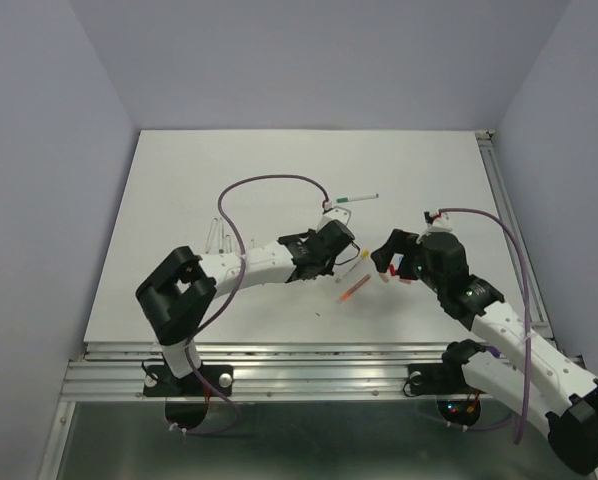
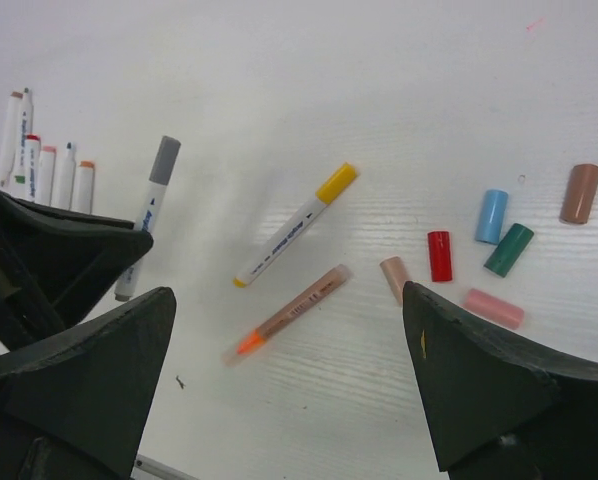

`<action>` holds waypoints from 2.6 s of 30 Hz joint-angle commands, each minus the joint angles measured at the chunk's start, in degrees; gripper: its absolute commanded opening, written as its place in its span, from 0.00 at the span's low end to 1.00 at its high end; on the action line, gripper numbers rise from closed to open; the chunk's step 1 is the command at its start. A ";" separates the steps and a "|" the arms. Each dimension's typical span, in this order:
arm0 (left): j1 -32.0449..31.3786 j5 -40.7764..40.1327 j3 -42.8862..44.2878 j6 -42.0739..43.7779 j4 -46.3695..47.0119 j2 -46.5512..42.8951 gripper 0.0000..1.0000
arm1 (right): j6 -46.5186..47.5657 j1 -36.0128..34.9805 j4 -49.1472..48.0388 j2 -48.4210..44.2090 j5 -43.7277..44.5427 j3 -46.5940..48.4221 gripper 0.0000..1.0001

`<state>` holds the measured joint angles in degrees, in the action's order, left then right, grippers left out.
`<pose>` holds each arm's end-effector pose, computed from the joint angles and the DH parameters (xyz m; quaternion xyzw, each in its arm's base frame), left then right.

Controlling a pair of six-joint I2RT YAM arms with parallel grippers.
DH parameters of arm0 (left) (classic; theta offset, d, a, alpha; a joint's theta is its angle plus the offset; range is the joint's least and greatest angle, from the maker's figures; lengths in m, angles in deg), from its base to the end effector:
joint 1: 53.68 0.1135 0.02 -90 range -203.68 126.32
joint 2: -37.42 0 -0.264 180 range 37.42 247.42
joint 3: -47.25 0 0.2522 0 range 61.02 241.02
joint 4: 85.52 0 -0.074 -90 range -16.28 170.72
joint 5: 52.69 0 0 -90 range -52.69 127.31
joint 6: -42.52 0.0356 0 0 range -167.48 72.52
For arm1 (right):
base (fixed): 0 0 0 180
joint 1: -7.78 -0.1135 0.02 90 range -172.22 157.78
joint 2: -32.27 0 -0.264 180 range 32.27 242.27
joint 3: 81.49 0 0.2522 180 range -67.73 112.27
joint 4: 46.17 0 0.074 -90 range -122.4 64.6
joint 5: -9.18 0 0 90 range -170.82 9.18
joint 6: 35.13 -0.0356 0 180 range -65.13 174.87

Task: Open the pen caps

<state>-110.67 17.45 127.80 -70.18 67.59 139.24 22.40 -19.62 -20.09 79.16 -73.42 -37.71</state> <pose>0.2176 -0.3127 0.2003 0.2124 0.8974 -0.1017 0.3732 0.1680 0.0819 0.2392 0.0707 0.8584 0.2038 0.4654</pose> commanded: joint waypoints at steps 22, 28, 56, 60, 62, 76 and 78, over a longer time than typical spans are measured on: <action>-0.66 21.53 -27.67 -3.93 33.34 -35.11 0.00 | -15.43 -0.11 -39.21 7.24 -25.95 -4.36 1.00; -0.84 22.49 -26.97 -4.81 34.57 -32.92 0.00 | -15.96 -2.83 -43.78 12.07 -26.73 -3.31 0.95; -1.02 23.37 -26.27 -7.62 33.34 -31.77 0.00 | -14.99 -3.80 -43.52 13.49 -26.82 -1.54 0.16; -1.02 23.72 -25.92 -8.50 32.12 -32.21 0.00 | -14.38 -3.80 -43.26 13.22 -24.90 -1.28 0.01; -1.02 23.99 -26.00 -9.03 31.06 -32.30 0.00 | -13.24 -3.80 -41.50 13.14 -23.40 0.03 0.01; -4.97 28.91 -40.76 -17.11 27.81 -39.85 0.00 | -7.87 -0.73 -34.99 19.46 -4.32 13.66 0.01; -5.15 28.91 -41.73 -17.82 26.84 -42.39 0.00 | -7.61 0.32 -35.34 20.77 -4.50 14.71 0.01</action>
<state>-115.15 44.66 87.12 -85.41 95.74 101.98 12.65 -20.80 -52.68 98.44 -81.62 -27.55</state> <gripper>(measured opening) 0.076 0.215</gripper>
